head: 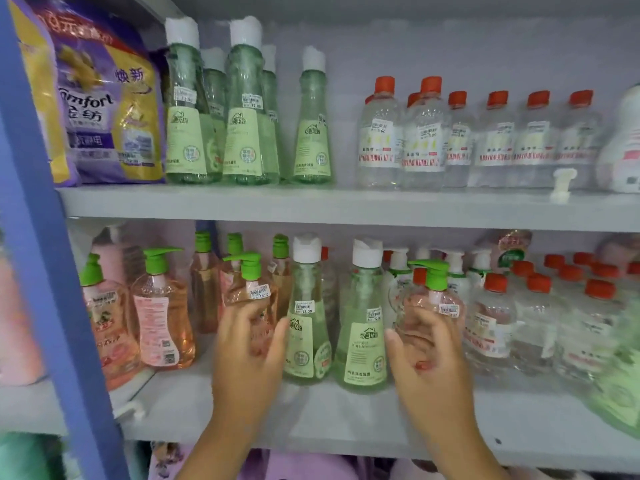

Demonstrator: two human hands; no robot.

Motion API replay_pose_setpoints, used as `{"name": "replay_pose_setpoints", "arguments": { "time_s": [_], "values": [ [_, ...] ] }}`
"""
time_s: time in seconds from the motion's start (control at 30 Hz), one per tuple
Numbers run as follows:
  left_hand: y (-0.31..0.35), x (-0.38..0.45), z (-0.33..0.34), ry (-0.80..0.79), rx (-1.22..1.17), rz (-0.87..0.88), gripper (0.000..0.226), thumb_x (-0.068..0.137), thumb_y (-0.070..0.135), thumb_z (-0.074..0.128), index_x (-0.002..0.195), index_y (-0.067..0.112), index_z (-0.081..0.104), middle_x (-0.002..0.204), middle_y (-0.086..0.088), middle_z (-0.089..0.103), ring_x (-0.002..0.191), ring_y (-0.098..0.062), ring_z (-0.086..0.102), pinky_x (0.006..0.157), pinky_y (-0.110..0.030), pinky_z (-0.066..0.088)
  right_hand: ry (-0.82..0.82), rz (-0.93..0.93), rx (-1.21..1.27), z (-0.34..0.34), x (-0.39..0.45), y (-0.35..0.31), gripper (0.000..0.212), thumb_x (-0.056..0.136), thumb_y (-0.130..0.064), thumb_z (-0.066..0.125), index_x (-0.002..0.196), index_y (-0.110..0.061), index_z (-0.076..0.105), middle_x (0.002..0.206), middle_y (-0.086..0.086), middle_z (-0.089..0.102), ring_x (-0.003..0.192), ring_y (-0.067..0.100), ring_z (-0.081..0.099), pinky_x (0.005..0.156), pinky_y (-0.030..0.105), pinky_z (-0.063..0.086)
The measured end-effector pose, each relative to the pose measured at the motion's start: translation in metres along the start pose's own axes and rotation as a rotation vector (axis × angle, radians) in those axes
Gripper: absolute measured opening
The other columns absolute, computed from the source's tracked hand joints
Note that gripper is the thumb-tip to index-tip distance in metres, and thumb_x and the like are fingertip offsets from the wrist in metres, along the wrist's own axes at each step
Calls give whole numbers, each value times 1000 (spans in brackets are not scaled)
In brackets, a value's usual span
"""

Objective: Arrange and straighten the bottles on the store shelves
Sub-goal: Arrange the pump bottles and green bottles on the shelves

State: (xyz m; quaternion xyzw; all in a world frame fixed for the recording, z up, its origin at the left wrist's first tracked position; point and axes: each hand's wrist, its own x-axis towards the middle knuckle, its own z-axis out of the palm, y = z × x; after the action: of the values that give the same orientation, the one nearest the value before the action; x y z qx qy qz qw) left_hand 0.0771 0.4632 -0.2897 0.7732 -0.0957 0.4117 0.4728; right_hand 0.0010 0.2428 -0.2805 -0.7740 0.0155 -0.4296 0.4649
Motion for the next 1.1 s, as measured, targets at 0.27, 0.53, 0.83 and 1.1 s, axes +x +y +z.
{"name": "replay_pose_setpoints", "arguments": {
  "time_s": [0.27,0.53,0.83,1.1],
  "values": [
    [27,20,48,-372,-26,-150,80,92,49,71,158,23,34,149,-2,58,137,-24,53,103,-24,42,-195,280,-10,66,30,3,44,90,-40,75,124,-32,50,104,-17,63,107,15,64,82,25,46],
    [2,-22,26,-375,-282,-247,50,72,63,76,116,55,55,100,26,73,91,9,69,73,-19,55,-243,253,49,38,-3,-2,36,87,-40,77,109,-55,52,103,-33,68,92,-15,64,71,11,48],
    [20,-57,-16,-538,-360,-355,65,65,48,90,120,58,57,108,24,76,95,3,74,76,-24,61,-420,354,194,-26,-34,-8,44,79,-36,86,115,-45,62,105,-26,74,94,-6,71,69,16,56],
    [100,-91,-80,-346,-357,-304,55,72,29,91,104,65,65,98,20,79,85,1,75,64,-11,57,-403,234,329,-76,-53,-48,39,78,-32,85,108,-50,67,103,-24,76,92,-7,71,77,27,58]
  ]
}}
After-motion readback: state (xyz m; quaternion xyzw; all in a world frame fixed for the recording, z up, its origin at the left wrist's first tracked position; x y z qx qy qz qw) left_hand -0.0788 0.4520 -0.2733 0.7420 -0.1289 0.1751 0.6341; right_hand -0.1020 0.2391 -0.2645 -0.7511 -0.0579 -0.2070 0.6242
